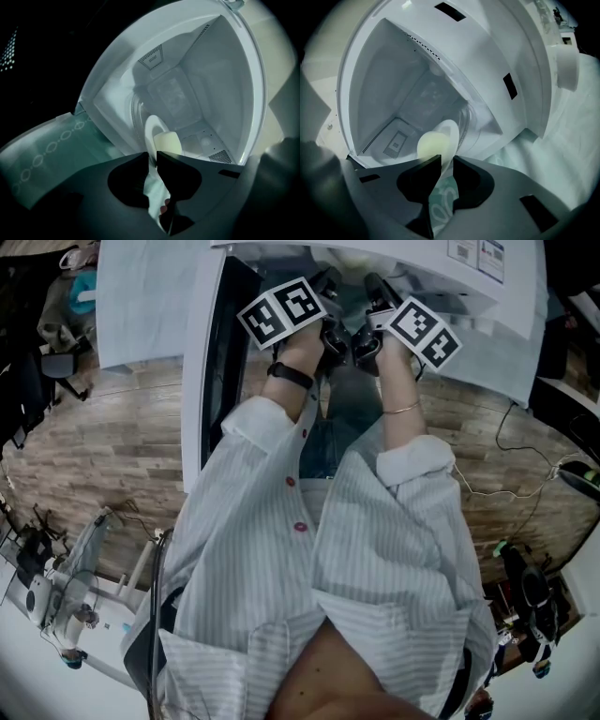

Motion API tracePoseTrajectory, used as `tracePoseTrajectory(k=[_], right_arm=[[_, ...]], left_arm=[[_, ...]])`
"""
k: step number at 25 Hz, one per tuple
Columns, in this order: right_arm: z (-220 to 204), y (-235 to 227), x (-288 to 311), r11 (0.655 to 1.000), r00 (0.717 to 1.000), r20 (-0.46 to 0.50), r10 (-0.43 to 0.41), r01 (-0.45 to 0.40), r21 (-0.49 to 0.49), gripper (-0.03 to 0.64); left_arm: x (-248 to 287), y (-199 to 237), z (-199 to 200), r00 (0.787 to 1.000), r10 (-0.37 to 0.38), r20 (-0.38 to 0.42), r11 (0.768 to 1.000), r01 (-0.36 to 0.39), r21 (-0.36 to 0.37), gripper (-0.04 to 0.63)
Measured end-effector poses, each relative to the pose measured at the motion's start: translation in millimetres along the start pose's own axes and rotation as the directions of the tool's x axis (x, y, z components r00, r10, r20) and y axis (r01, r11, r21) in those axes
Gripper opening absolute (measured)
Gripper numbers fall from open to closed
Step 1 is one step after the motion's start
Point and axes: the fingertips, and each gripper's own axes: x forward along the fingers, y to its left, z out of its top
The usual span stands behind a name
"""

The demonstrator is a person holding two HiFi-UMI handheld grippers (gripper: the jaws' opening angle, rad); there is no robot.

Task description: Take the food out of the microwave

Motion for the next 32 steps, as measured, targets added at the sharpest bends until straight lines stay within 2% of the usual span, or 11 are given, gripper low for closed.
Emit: tracePoseTrajectory(k=[7,19,26,32], right_arm=[[-1.6,3.0,-0.9,0.994,0.999,0.014,0.052,-0.053,0.092,0.079],[-2.5,0.9,-10.3,0.964,0.992,0.024,0.122,-0.125,0.235,0.054],[-7.9,-1.7,-21.6,0.951,0.986,0.005,0.167,-0.162,0.264,0.051],[-10.7,-0.1,-31.4,0.938,0.975,-0.016,0.223,-0.211,0.275,0.045]], left_arm=[[-2.2,-0.1,1.0,1.000,-0.018,0.006,0.999,0.018,-0.045,0.054],[-7.7,-1.8,-5.6,0.999,-0.049,0.021,0.993,0.051,-0.103,0.046],[-17.2,-3.8,-15.6,0.997,-0.056,0.053,0.990,0.063,-0.129,0.041],[-29.0,-4.3,-25.6,0.992,-0.070,0.108,0.980,0.089,-0.180,0.040]])
